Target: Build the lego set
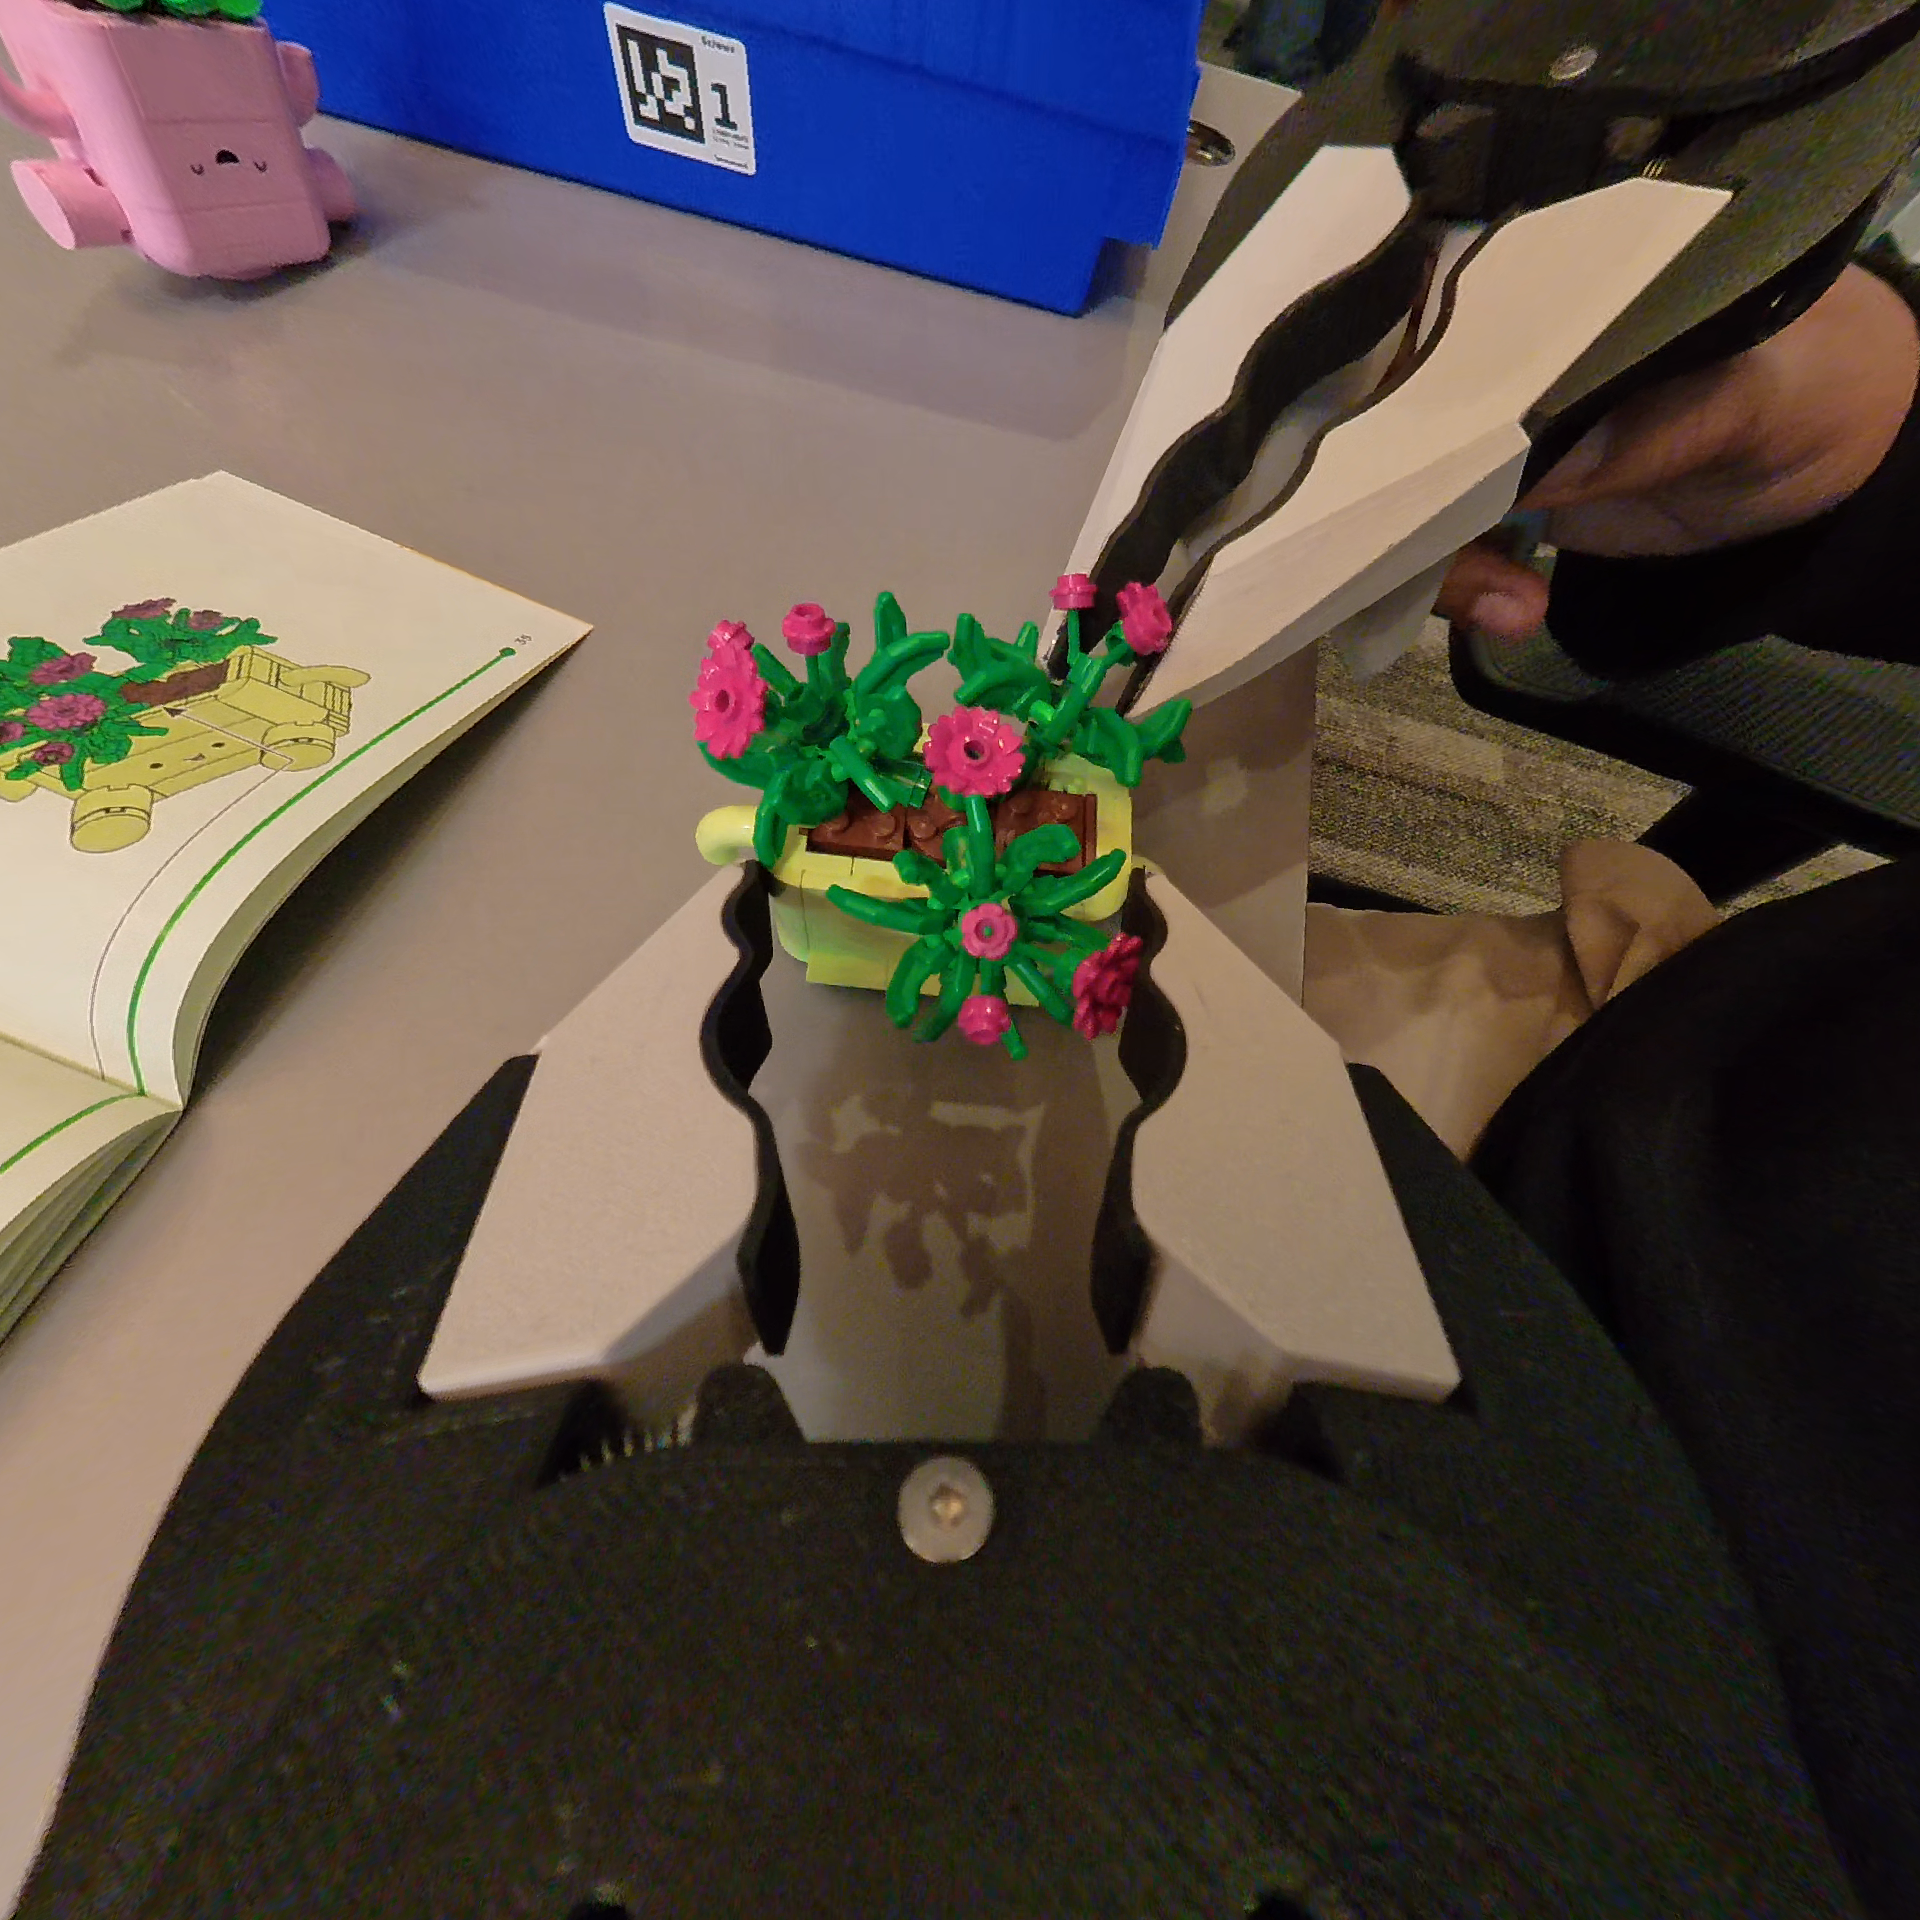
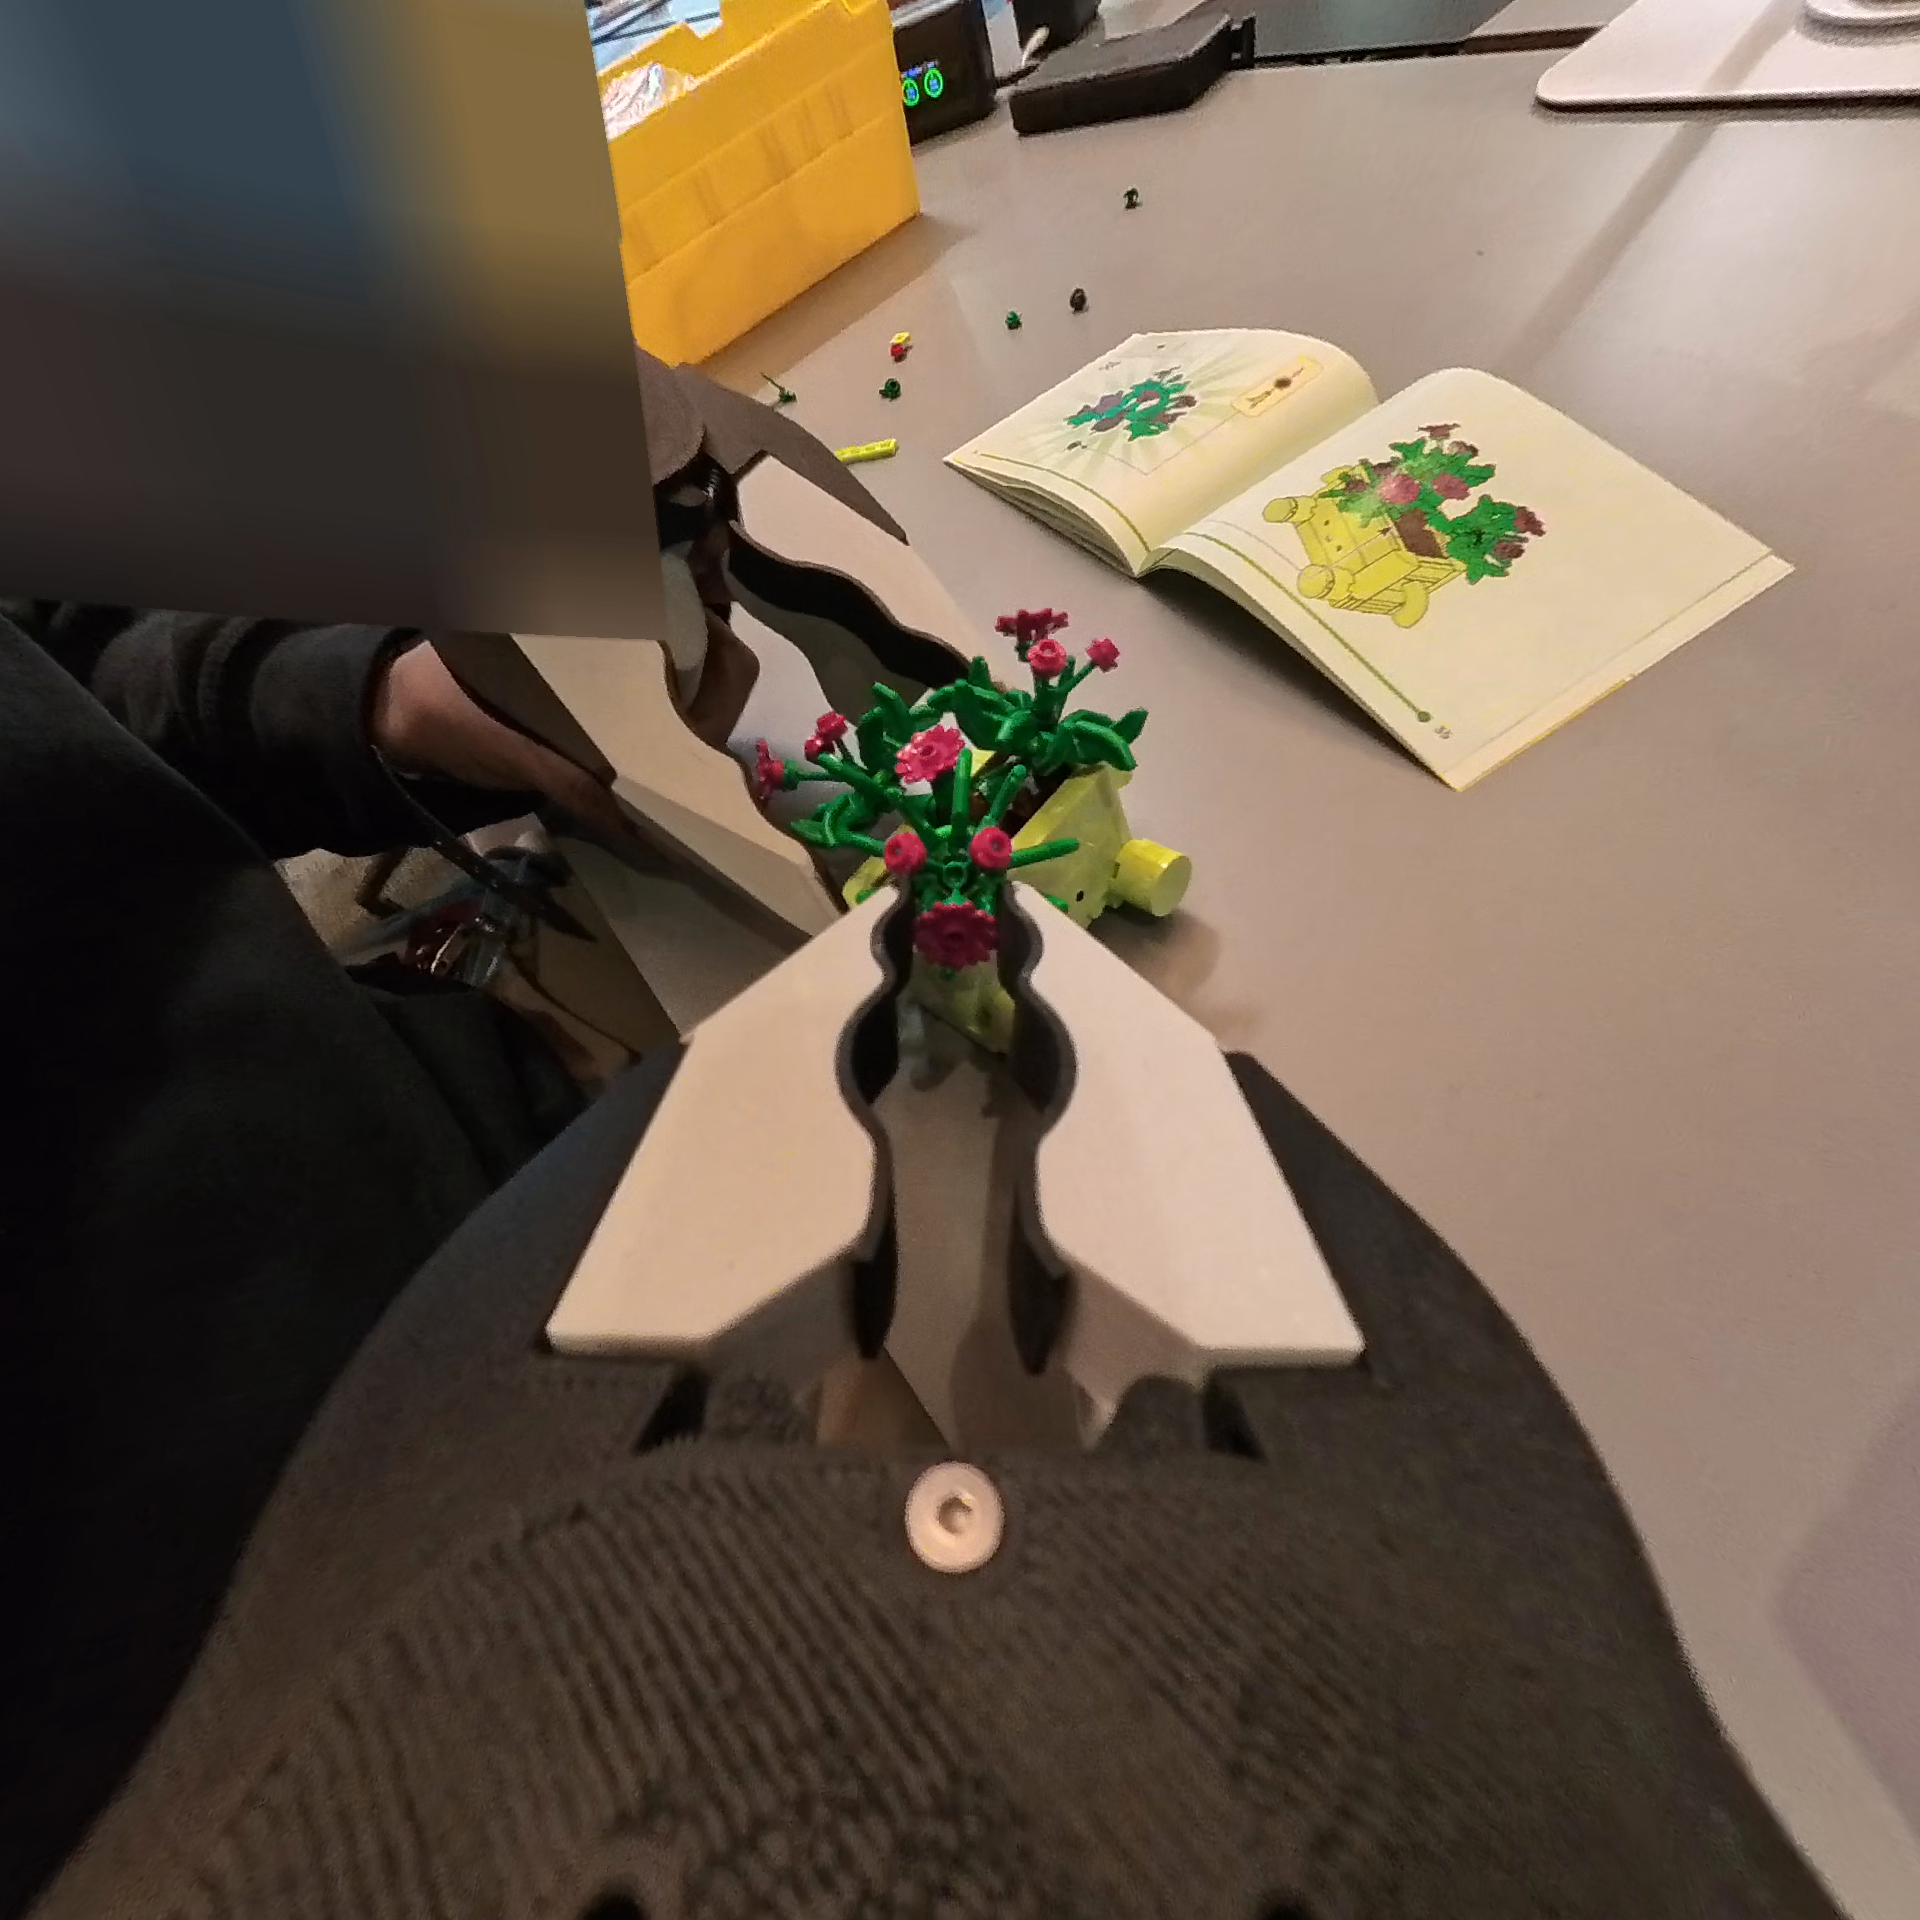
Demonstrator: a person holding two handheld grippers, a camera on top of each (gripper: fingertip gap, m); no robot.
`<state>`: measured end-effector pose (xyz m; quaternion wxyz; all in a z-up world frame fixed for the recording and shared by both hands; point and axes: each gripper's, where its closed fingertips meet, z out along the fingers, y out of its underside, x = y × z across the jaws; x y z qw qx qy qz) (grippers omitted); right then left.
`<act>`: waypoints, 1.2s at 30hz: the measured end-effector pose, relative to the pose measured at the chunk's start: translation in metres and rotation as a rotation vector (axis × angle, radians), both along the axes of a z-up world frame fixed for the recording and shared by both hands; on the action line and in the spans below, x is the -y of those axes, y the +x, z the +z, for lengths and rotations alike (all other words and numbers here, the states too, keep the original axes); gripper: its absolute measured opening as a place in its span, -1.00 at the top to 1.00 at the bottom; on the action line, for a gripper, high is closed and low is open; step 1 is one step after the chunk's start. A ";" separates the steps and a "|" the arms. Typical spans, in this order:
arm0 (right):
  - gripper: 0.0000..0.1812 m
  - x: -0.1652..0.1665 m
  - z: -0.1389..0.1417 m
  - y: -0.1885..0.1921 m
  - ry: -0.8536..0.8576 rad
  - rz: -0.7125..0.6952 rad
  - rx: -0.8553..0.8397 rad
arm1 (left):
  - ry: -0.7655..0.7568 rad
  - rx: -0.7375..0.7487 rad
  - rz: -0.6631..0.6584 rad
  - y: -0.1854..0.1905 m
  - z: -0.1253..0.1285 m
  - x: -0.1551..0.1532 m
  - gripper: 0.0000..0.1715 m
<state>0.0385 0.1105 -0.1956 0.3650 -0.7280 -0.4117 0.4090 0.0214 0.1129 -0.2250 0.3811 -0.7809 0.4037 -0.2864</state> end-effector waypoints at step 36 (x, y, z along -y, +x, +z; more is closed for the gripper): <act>0.85 0.000 -0.004 -0.002 -0.040 0.079 0.312 | 0.002 -0.010 0.014 -0.001 -0.001 -0.001 0.23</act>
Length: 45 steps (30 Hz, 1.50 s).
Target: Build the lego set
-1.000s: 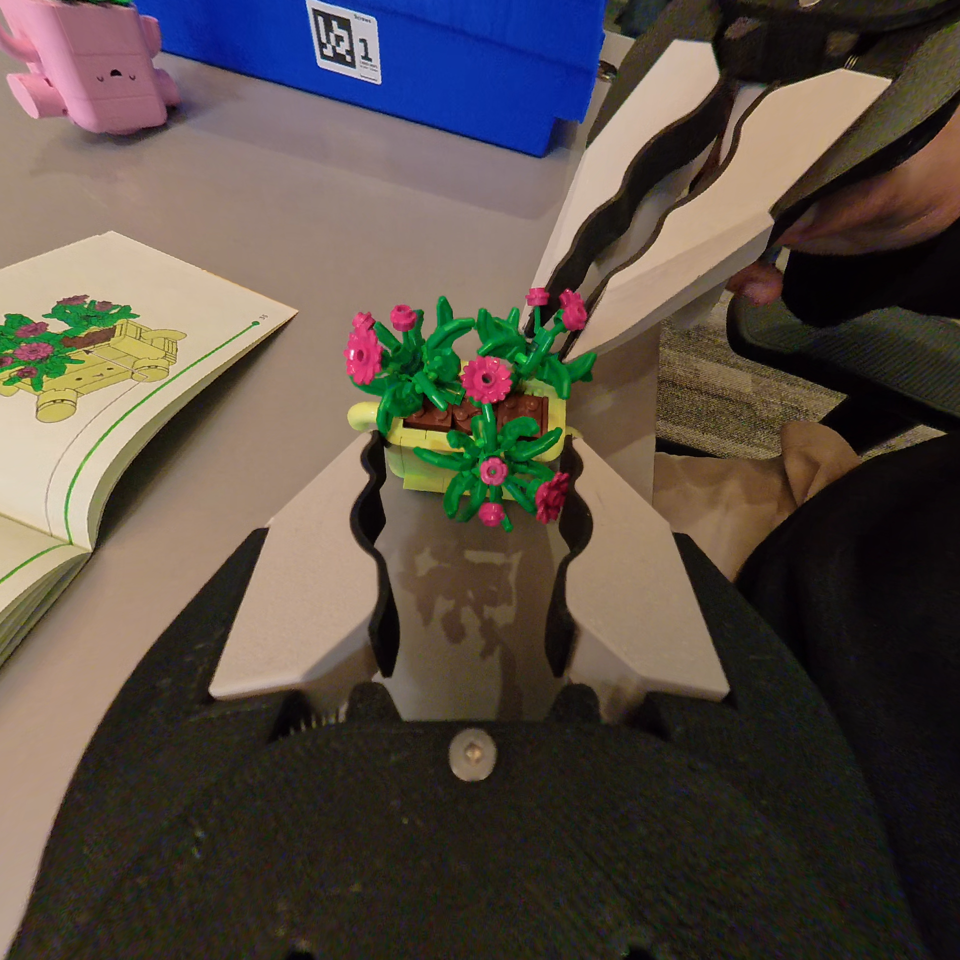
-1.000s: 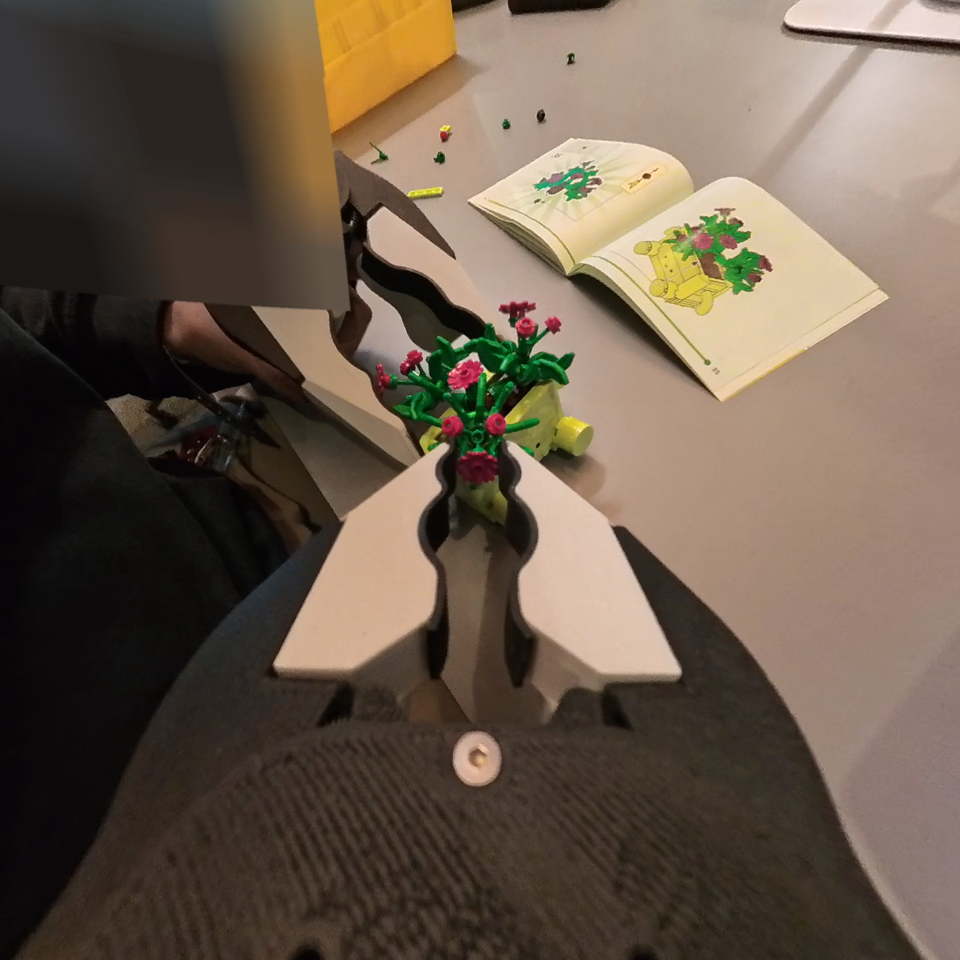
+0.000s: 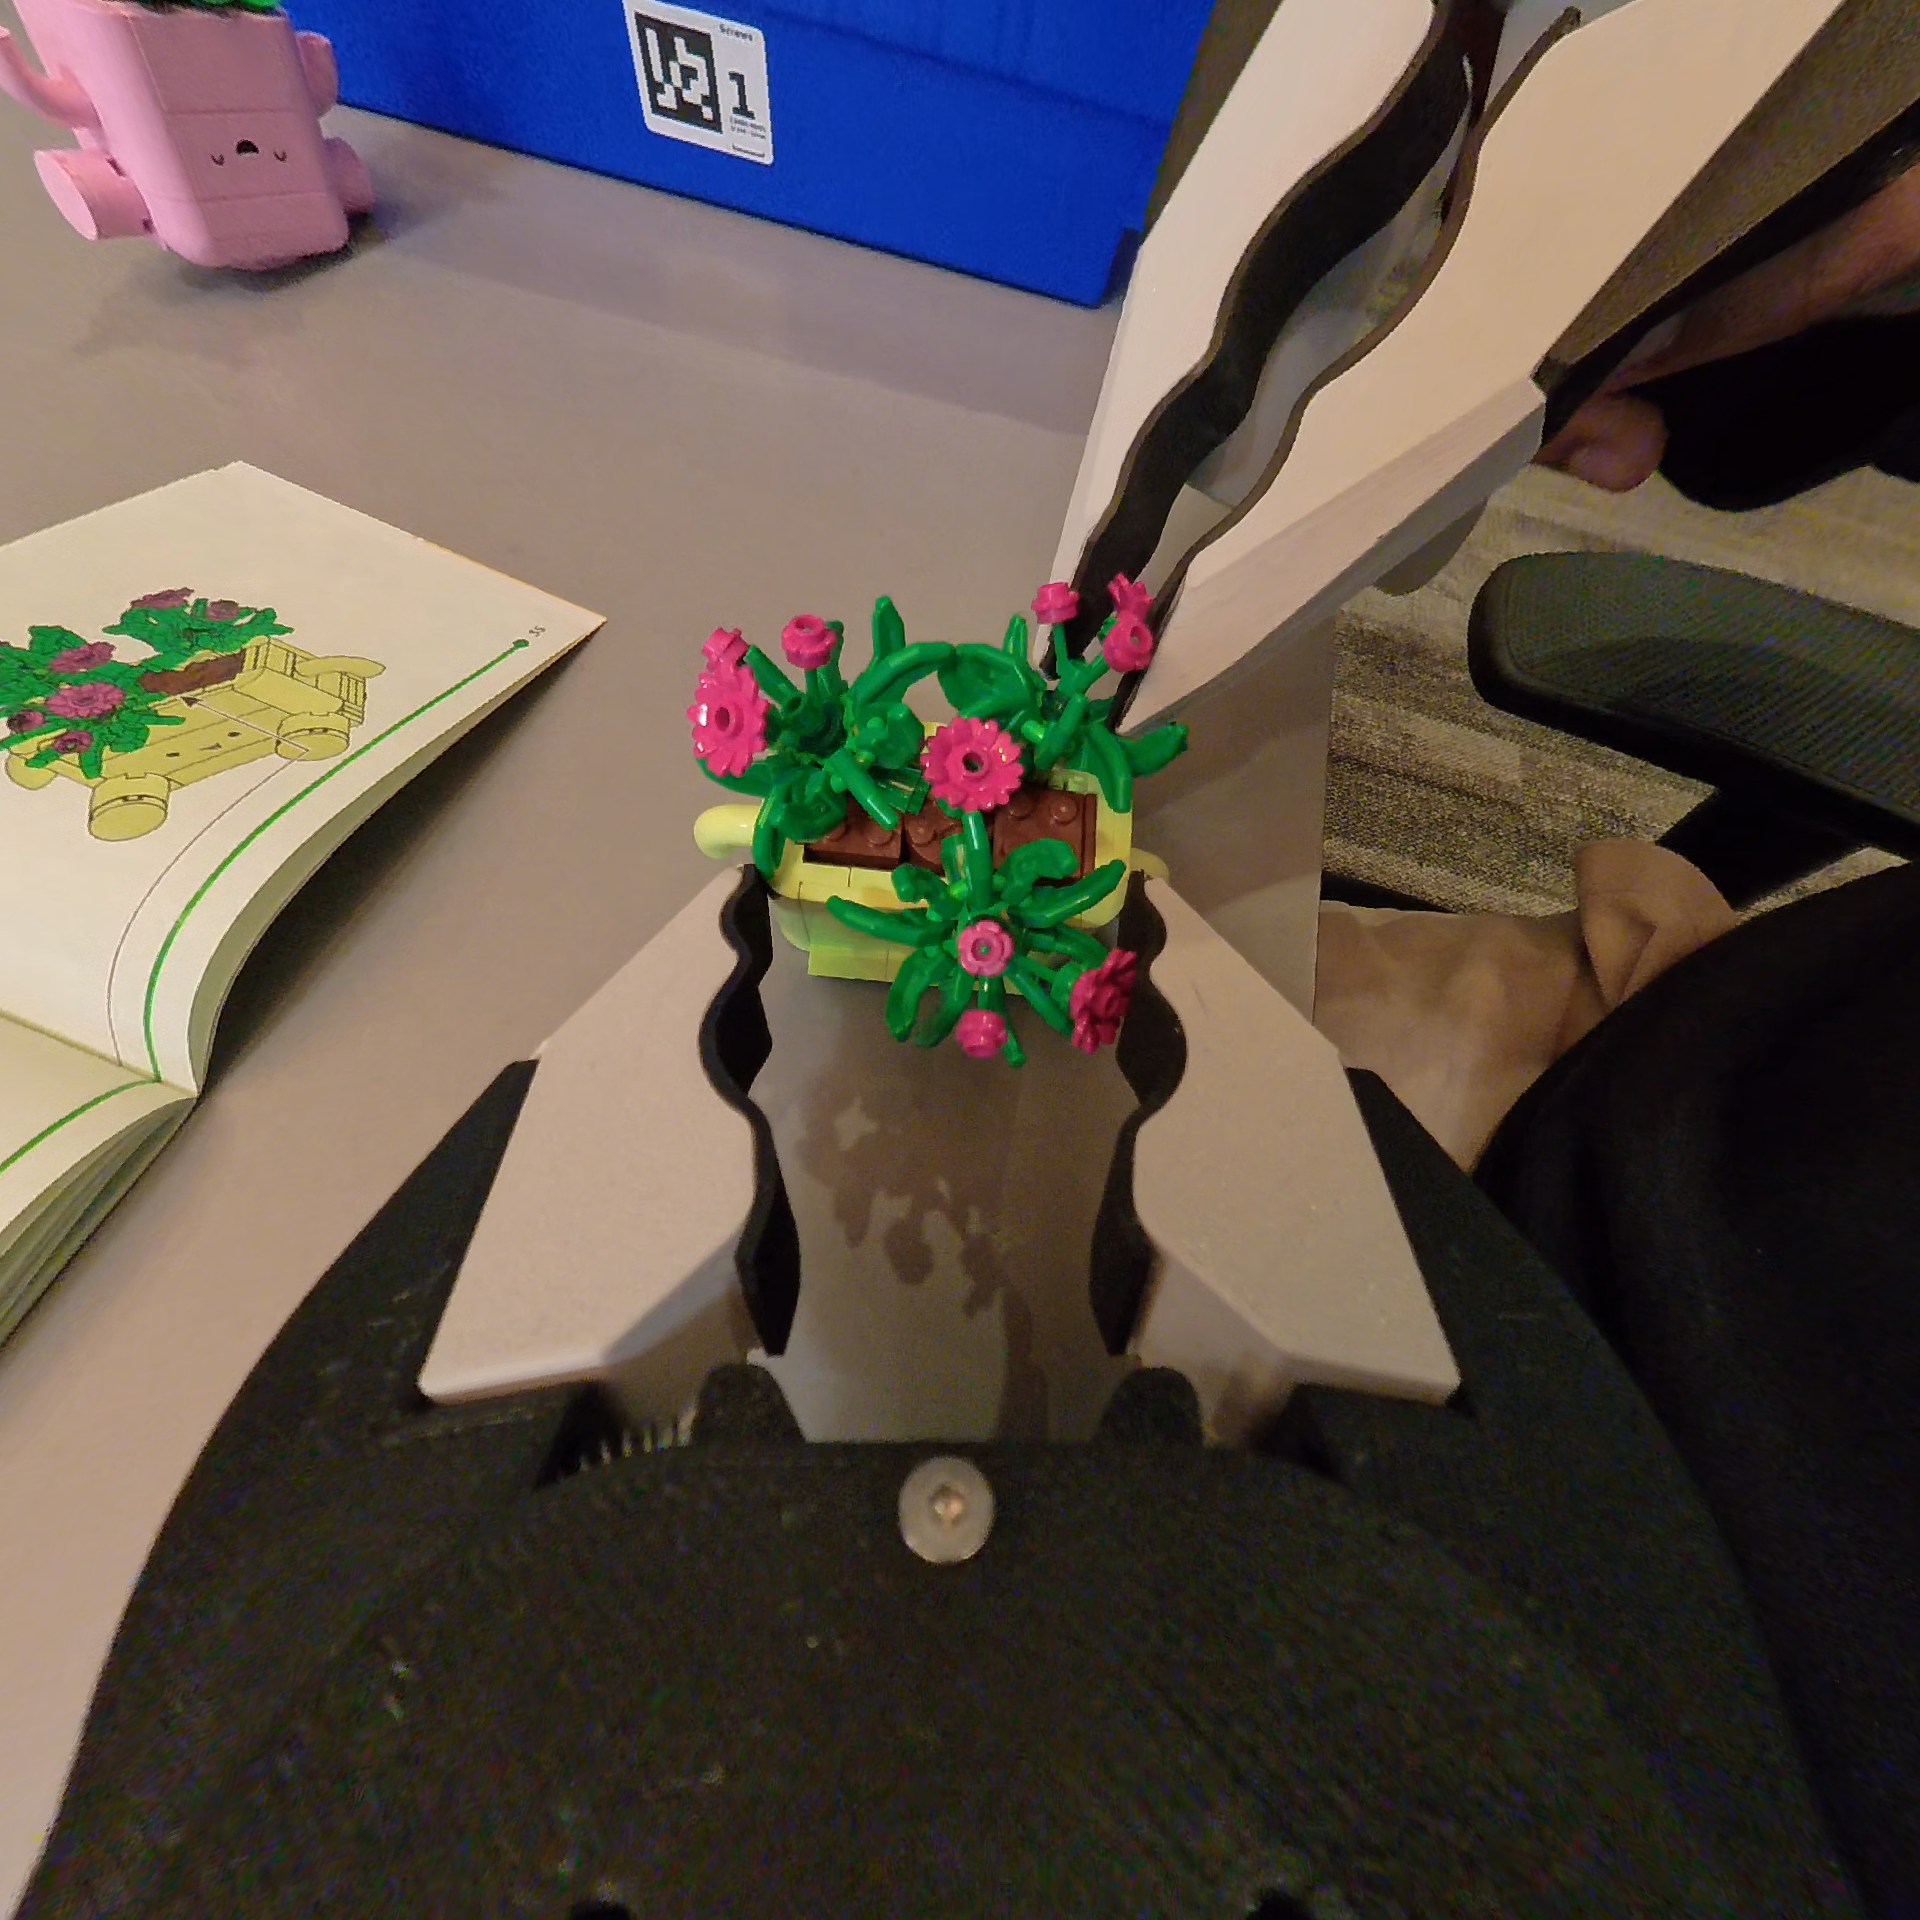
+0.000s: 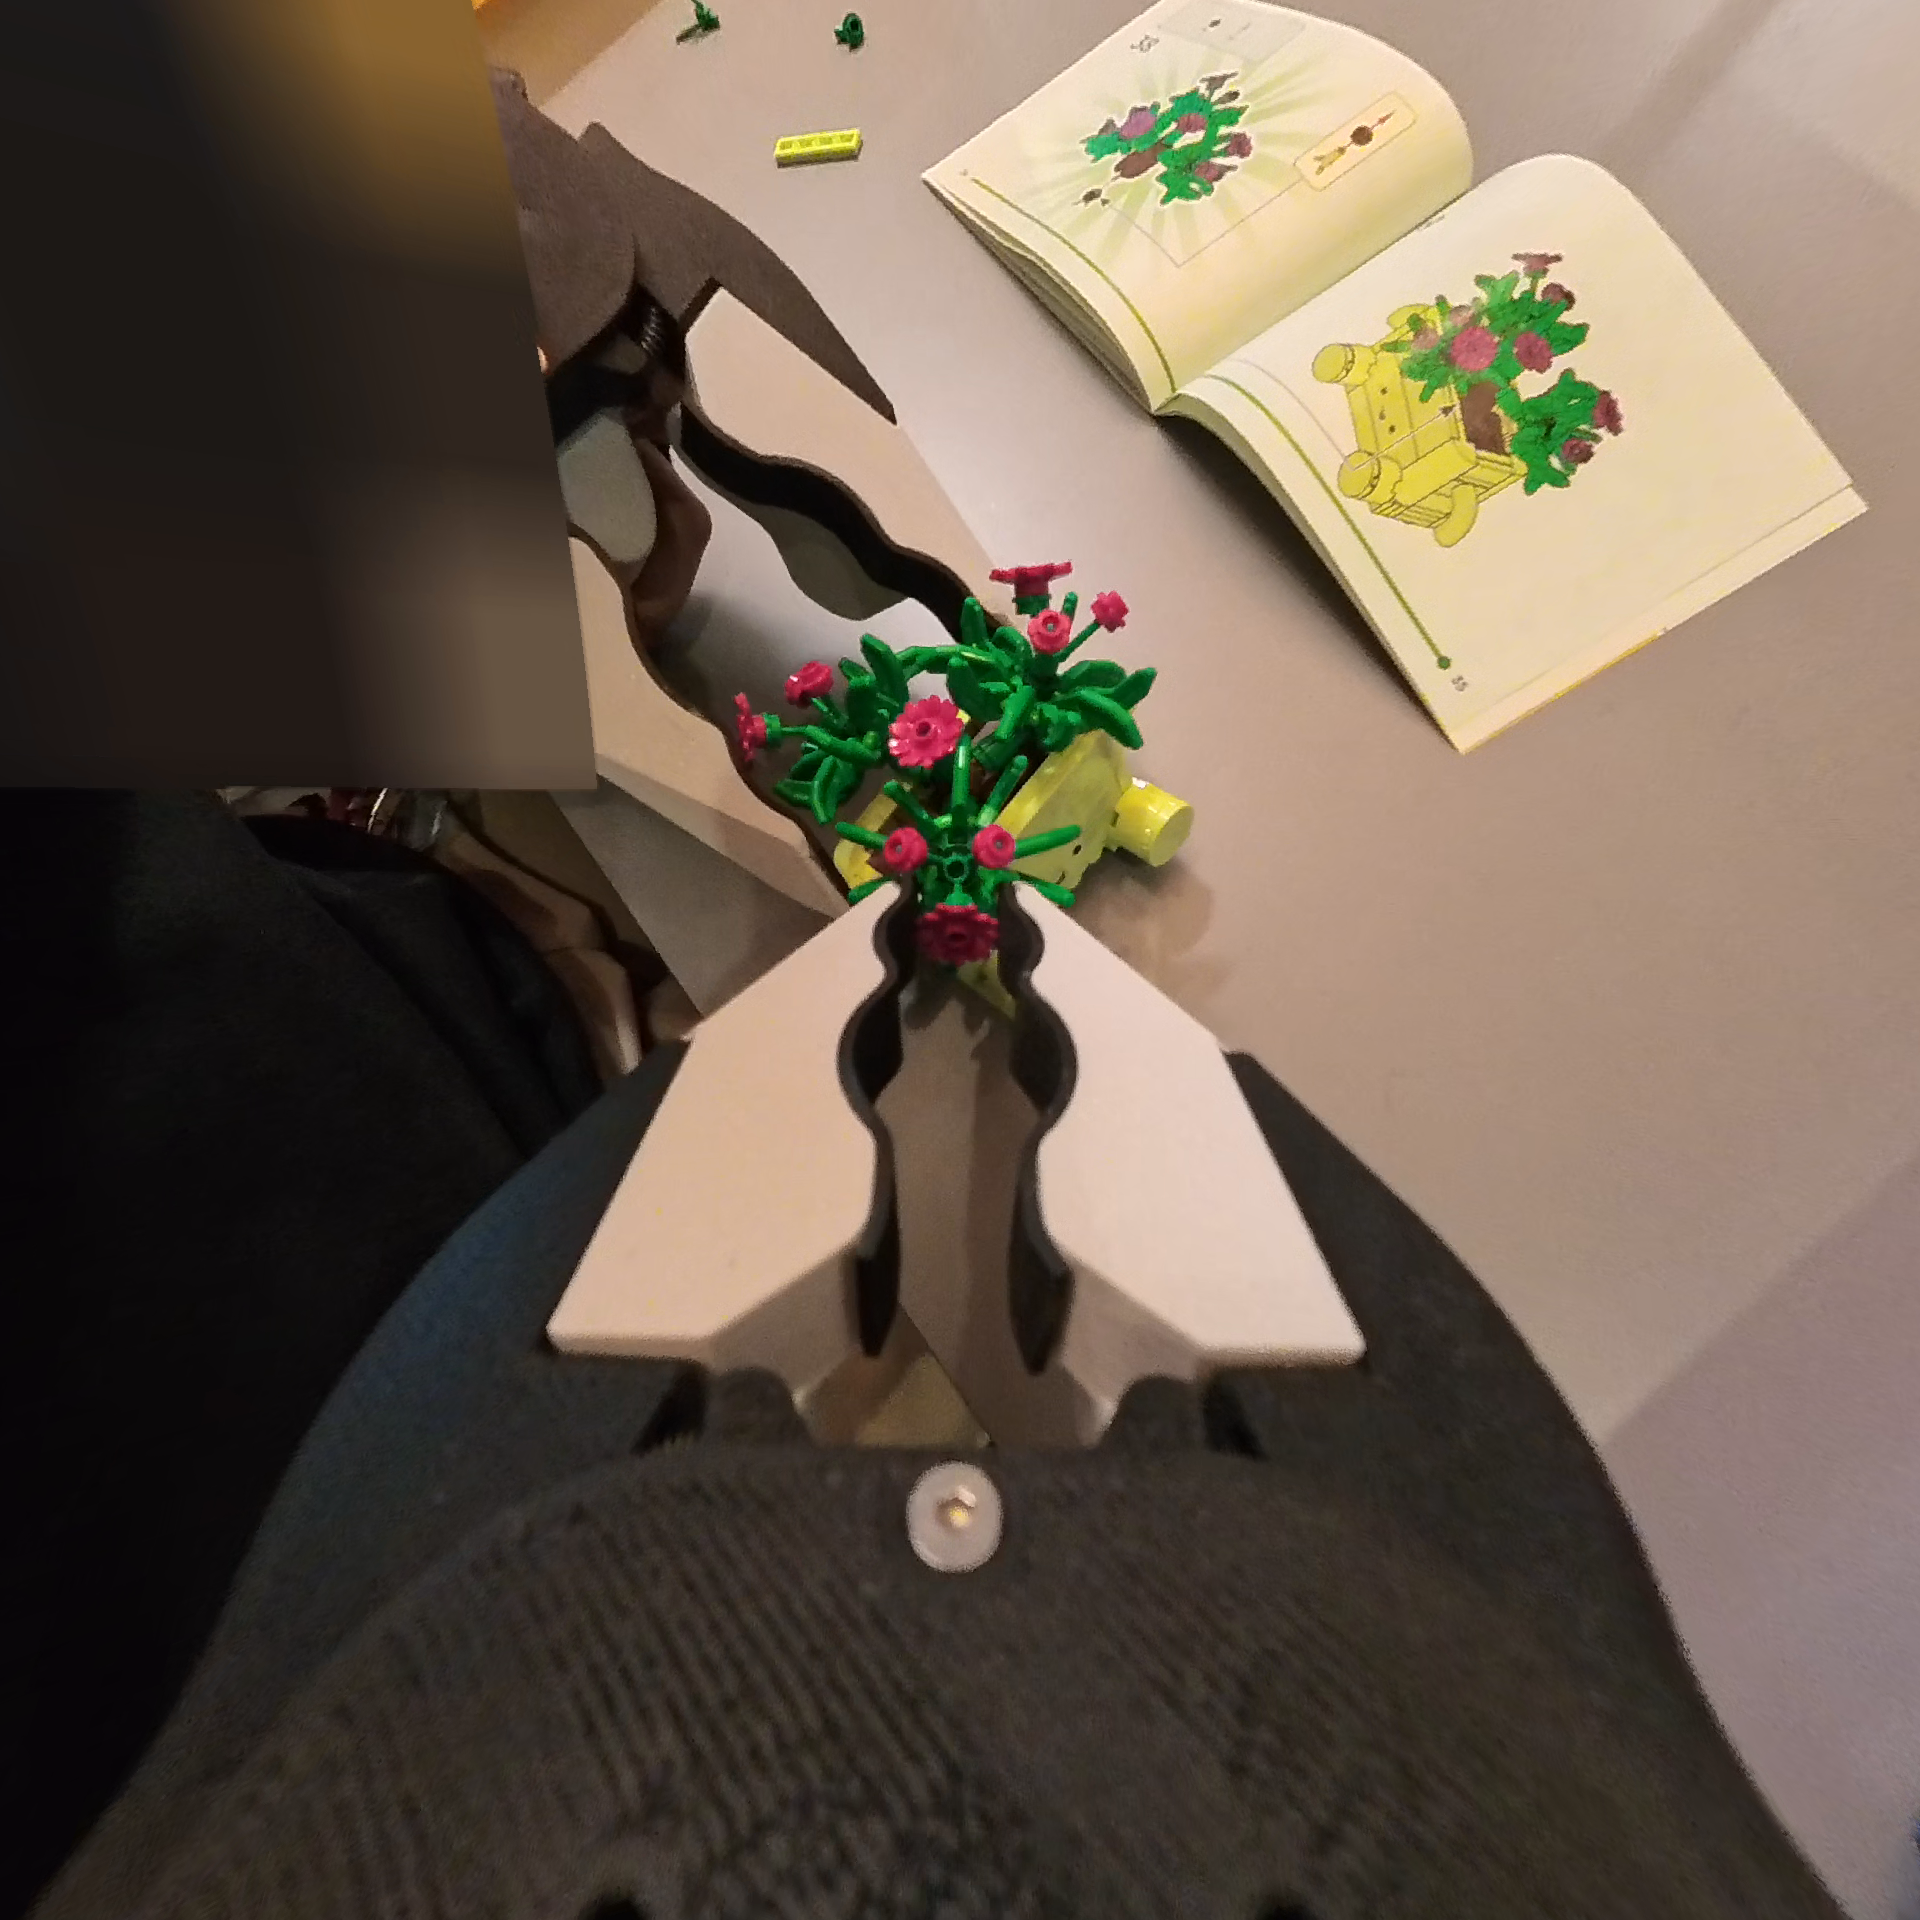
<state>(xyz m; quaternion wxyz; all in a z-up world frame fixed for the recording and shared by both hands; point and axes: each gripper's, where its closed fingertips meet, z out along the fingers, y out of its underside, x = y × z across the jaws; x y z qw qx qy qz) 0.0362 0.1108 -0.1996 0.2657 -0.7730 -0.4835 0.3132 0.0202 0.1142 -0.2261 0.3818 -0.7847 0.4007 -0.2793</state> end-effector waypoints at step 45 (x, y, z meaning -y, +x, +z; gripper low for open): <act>0.58 0.021 0.013 -0.006 0.252 0.203 0.084 | 0.001 -0.006 0.000 0.000 -0.001 0.000 0.22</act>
